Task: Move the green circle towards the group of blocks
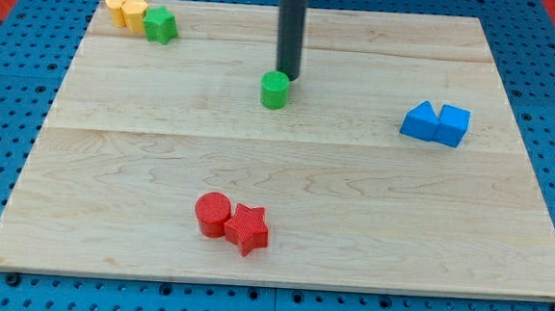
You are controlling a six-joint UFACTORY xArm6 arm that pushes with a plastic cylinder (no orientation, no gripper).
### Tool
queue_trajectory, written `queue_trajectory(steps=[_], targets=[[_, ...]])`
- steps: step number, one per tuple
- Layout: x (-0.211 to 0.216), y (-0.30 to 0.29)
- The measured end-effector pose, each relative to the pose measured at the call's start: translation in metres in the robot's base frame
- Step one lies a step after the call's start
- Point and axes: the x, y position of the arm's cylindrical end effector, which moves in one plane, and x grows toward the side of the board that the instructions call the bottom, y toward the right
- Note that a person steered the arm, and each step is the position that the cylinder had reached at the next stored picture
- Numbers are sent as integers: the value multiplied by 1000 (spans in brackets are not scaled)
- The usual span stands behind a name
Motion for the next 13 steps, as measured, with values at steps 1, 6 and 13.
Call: queue_trajectory(steps=[1, 6, 13], targets=[[0, 19], [7, 124], [45, -154]])
